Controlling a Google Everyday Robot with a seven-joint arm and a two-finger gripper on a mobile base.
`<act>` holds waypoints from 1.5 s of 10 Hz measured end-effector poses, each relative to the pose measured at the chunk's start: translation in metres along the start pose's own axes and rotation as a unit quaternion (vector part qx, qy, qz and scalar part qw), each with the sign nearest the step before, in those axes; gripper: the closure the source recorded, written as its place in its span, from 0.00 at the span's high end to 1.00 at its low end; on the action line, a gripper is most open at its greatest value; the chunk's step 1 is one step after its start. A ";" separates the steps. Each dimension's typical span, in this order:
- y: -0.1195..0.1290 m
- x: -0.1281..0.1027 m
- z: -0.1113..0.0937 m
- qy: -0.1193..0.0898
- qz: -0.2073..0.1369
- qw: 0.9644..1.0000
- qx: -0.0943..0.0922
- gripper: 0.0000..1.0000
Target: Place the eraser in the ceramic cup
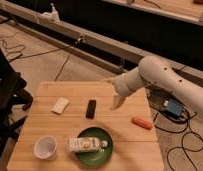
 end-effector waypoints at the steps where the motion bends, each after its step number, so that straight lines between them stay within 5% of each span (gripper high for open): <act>1: 0.000 0.000 0.000 0.000 0.000 1.000 0.000 0.80; 11: 0.001 -0.001 0.000 -0.002 -0.008 1.000 -0.007 0.80; 12: 0.002 -0.001 0.001 -0.005 -0.016 1.000 -0.016 0.80; 14: 0.006 -0.003 0.014 -0.020 -0.053 0.995 -0.077 0.80; 15: 0.008 0.000 0.024 -0.024 -0.071 0.990 -0.116 0.80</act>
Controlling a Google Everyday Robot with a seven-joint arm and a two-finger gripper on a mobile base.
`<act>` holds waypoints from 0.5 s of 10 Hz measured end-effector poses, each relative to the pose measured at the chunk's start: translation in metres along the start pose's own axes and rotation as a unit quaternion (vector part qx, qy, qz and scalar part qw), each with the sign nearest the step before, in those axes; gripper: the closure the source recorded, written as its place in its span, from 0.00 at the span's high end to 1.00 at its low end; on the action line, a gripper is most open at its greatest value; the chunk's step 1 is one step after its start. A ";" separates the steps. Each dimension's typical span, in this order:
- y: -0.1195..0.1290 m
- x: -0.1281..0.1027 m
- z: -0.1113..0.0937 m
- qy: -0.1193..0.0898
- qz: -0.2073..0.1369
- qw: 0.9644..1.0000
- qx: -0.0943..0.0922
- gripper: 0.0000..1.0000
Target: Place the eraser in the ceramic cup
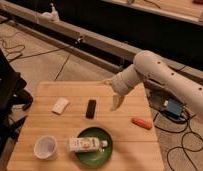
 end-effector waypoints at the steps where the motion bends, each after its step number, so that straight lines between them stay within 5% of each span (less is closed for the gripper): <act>1: -0.003 0.006 0.012 -0.001 -0.016 0.999 -0.039 0.80; 4: -0.027 0.028 0.047 0.012 -0.046 0.993 -0.111 0.80; 5: -0.039 0.035 0.061 0.021 -0.057 0.991 -0.121 0.80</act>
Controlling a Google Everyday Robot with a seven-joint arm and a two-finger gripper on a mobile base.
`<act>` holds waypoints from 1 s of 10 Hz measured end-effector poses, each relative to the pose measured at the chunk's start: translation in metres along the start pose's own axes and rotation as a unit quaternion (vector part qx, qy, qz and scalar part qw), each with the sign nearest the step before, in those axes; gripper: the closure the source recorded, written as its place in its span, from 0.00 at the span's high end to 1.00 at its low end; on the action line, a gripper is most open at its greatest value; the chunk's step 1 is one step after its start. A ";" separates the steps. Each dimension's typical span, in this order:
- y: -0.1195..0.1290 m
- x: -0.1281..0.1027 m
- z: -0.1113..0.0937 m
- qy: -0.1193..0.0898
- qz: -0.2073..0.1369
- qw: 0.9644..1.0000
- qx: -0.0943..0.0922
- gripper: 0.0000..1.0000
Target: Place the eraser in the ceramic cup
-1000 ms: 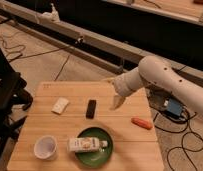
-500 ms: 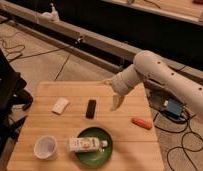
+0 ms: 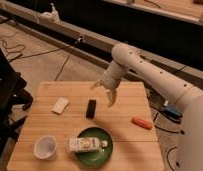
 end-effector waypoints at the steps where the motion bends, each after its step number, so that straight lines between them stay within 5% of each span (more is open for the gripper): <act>1: -0.012 0.006 0.008 0.007 -0.007 1.000 -0.005 0.80; 5: -0.047 0.024 0.040 0.022 -0.024 0.999 -0.018 0.80; 10: -0.053 0.037 0.062 0.024 -0.018 0.999 -0.028 0.80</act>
